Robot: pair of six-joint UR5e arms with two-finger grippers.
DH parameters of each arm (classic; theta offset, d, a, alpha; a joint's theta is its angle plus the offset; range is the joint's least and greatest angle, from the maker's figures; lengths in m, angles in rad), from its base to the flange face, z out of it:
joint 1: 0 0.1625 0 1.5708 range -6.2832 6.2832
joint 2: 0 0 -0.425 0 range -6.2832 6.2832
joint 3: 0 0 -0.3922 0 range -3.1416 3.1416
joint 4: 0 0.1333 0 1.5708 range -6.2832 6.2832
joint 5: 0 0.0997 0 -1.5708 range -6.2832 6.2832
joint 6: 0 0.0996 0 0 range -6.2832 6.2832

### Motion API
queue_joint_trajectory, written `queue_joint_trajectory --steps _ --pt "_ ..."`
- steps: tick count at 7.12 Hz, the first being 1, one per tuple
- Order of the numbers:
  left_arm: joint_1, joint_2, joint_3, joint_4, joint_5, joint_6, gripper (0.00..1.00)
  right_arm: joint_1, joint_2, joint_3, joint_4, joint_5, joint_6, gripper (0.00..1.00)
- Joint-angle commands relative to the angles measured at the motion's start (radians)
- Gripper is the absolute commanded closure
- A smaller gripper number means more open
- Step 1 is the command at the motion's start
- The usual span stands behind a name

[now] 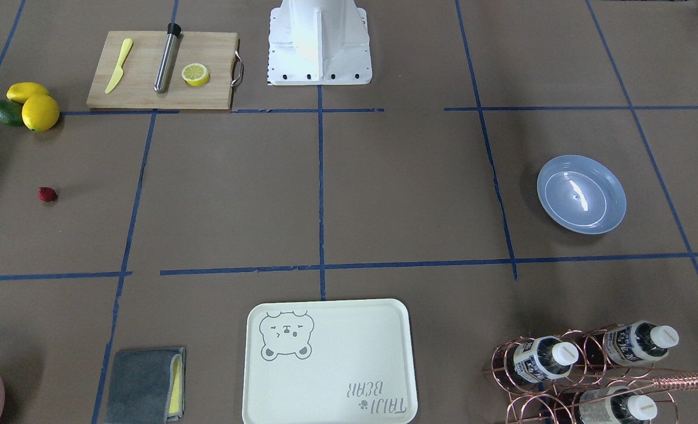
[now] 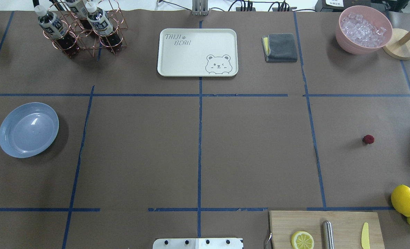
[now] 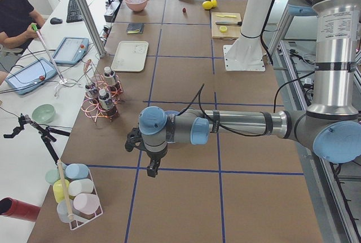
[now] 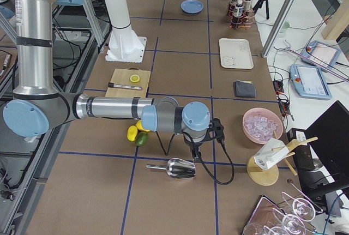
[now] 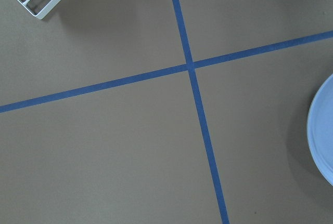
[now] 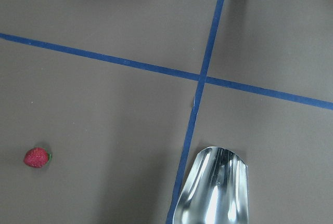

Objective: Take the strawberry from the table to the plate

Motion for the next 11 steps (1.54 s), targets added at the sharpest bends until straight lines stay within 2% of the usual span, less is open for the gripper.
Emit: queue_joint_trajectory --steps 1,3,4,8,10,11 --pt "0.0 0.0 -0.011 0.0 0.0 0.005 0.0 0.0 0.019 -0.004 -0.001 0.0 0.002 0.0" --pt "0.002 -0.003 -0.013 -0.023 -0.002 -0.002 0.0 0.0 0.021 -0.006 0.0 -0.002 0.0 0.0" --pt "0.02 0.004 -0.008 -0.067 -0.062 -0.1 0.0 0.0 0.021 -0.007 -0.001 -0.002 0.002 0.0" --pt "0.207 0.098 -0.002 -0.459 -0.072 -0.511 0.0 -0.011 0.022 0.0 0.002 -0.002 0.064 0.0" --pt "0.293 0.104 0.069 -0.668 -0.063 -0.692 0.0 -0.011 0.071 -0.004 -0.004 -0.006 0.063 0.0" --pt "0.358 0.102 0.119 -0.809 -0.057 -0.819 0.0 -0.011 0.061 -0.017 -0.003 -0.003 0.064 0.0"
